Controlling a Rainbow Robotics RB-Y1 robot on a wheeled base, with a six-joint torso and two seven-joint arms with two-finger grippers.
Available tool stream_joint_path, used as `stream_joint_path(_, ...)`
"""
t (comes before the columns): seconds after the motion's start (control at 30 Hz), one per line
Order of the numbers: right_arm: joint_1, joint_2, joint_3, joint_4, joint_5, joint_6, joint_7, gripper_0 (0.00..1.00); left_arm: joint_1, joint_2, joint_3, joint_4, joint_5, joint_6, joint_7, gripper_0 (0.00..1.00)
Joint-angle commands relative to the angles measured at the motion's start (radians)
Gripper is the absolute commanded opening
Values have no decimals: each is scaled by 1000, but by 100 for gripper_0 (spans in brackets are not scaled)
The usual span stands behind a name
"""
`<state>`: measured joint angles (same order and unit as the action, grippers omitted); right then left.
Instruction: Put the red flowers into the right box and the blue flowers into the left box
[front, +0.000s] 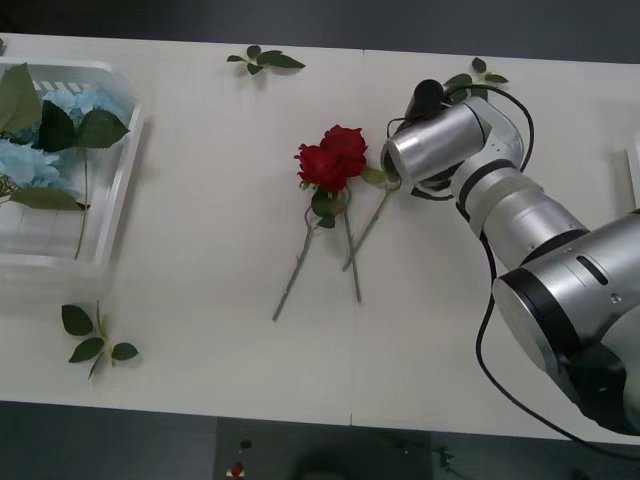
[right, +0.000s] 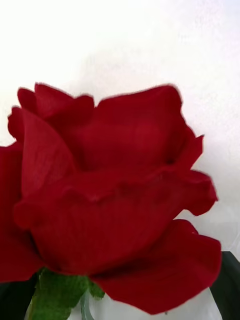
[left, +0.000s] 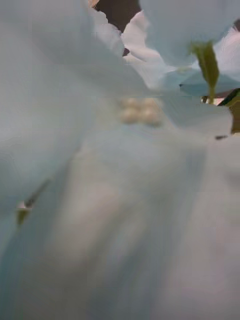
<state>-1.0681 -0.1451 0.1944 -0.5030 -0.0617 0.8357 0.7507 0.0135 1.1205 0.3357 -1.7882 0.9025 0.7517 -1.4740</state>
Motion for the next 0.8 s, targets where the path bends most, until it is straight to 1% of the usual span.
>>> stream_joint_path(0.03,-35,21,-12,-14,0,-4,-27,35,-32,4,8,9,30,-5,-68,66)
stream_joint_path(0.07,-35,22,-12,-14,0,-4,-27,17,-32,5,6,10,39,-6,-71,78)
stream_joint_path(0.1,-35,24,-12,-12,0,-4,-27,0,-32,5,8,9,42,-5,-72,85)
stream_joint_path(0.2,-35,24,-12,-12,0,-4,-28,0,-33,4,5,0,50,-5,-78,93)
stream_joint_path(0.33,-35,24,-12,-12,-4,-4,-28,0,-40,5,-30,-46,68,-5,-91,94)
stream_joint_path(0.47,-35,24,-12,-12,-13,-10,-27,0,-55,4,-81,-134,147,-5,-98,93)
stream_joint_path(0.53,-35,22,-12,-14,-13,-13,-27,0,-78,-5,-104,-169,174,-5,-98,94)
stream_joint_path(0.67,-36,4,-12,-45,-12,-7,-13,0,-156,-56,-142,-240,179,-5,-103,94)
stream_joint_path(0.8,-35,-53,-23,-134,-30,79,95,0,-248,-99,-211,-263,171,-5,-114,94)
